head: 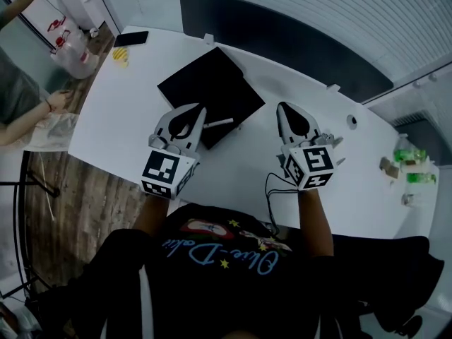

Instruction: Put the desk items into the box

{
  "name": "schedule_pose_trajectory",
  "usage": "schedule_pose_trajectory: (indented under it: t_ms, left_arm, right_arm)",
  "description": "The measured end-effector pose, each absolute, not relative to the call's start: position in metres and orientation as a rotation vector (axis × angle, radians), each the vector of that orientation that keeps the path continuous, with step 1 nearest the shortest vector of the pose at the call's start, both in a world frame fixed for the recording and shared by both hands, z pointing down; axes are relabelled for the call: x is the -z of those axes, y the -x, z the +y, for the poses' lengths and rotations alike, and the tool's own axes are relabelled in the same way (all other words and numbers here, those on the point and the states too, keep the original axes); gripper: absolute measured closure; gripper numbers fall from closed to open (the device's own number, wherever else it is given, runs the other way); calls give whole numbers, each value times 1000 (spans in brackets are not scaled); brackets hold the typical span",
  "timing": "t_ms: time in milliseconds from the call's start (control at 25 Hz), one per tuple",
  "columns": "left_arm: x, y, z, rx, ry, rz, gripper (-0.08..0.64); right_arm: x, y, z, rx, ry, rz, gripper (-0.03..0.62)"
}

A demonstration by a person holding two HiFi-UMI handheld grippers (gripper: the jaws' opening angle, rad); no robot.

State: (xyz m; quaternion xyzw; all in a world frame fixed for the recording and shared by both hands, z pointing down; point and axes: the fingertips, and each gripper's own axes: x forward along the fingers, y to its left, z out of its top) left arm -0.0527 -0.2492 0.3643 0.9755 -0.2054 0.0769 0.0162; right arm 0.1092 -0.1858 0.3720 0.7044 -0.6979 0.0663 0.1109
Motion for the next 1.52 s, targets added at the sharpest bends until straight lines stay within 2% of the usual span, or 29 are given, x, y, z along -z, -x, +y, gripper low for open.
schedule_pose_trajectory:
  t_ms: [880,1520]
  left_arm:
    - [-373,36,-228,-249,-3026,-525,552]
    - [-362,-76,-165,-248,-3101,-226,552]
  right_arm:
    - [-368,-135,-131,-229,-2308,-1903,583]
    - [-376,-227,-37,-307,-2521,-1640,581]
